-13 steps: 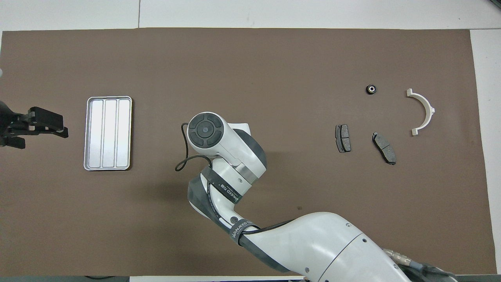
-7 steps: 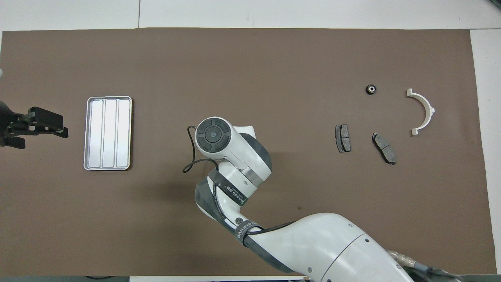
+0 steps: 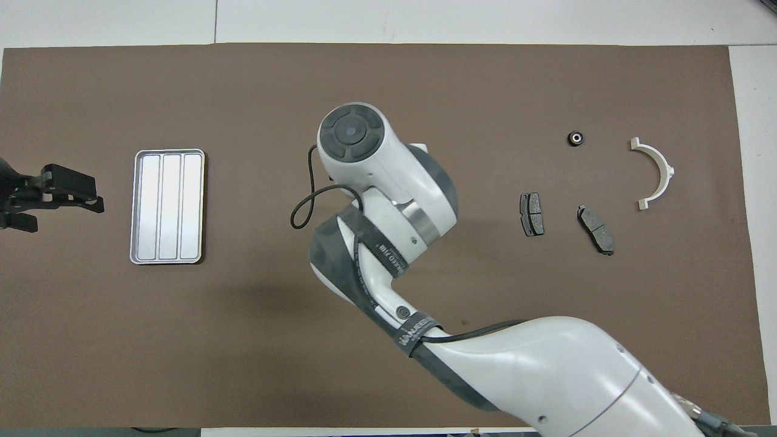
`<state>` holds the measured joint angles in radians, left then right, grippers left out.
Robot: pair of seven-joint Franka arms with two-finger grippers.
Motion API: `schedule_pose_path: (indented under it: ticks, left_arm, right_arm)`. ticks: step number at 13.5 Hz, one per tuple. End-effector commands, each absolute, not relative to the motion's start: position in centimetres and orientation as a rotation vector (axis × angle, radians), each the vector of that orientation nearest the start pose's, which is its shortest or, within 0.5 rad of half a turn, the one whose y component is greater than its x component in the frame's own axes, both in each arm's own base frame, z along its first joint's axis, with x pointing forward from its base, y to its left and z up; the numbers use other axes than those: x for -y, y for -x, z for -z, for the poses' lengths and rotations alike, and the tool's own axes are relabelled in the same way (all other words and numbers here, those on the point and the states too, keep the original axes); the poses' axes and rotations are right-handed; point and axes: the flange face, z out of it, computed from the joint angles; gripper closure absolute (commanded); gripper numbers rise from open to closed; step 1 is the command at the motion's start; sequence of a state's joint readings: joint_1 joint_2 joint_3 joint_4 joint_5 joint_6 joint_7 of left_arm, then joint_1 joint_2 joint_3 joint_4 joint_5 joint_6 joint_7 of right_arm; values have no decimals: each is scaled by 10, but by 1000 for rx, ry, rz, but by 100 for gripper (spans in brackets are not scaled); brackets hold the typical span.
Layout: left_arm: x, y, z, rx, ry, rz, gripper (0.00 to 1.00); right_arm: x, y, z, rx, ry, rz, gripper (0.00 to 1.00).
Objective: Pick bearing gear from pile to tray
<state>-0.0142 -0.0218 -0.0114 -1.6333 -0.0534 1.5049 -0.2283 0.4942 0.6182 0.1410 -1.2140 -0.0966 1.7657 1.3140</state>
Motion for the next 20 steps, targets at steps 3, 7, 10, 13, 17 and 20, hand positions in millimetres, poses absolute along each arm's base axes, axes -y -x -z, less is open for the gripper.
schedule_pose_path:
  ticks: [3,7,10,13,17,20]
  left_arm:
    - [72,-543,-577,413,3138,-85,0]
    - [196,-564,-506,638,3106,-75,0]
    - [276,-557,-450,668,3118,-46,0]
    - [356,-546,-360,720,3108,-41,0]
    - [362,-519,-326,668,3098,-72,13]
    - [358,-518,-324,667,3093,-80,27]
  right_arm:
    - [-238,-649,-501,-400,3164,-123,0]
    - [-109,-675,-474,-259,3194,-173,0]
    - [-55,-679,-410,-315,3237,-126,0]
    - [-32,-688,-353,-328,3256,-73,0]
    - [-20,-700,-327,-340,3239,6,0]
    - [-14,-707,-311,-343,3225,55,0]
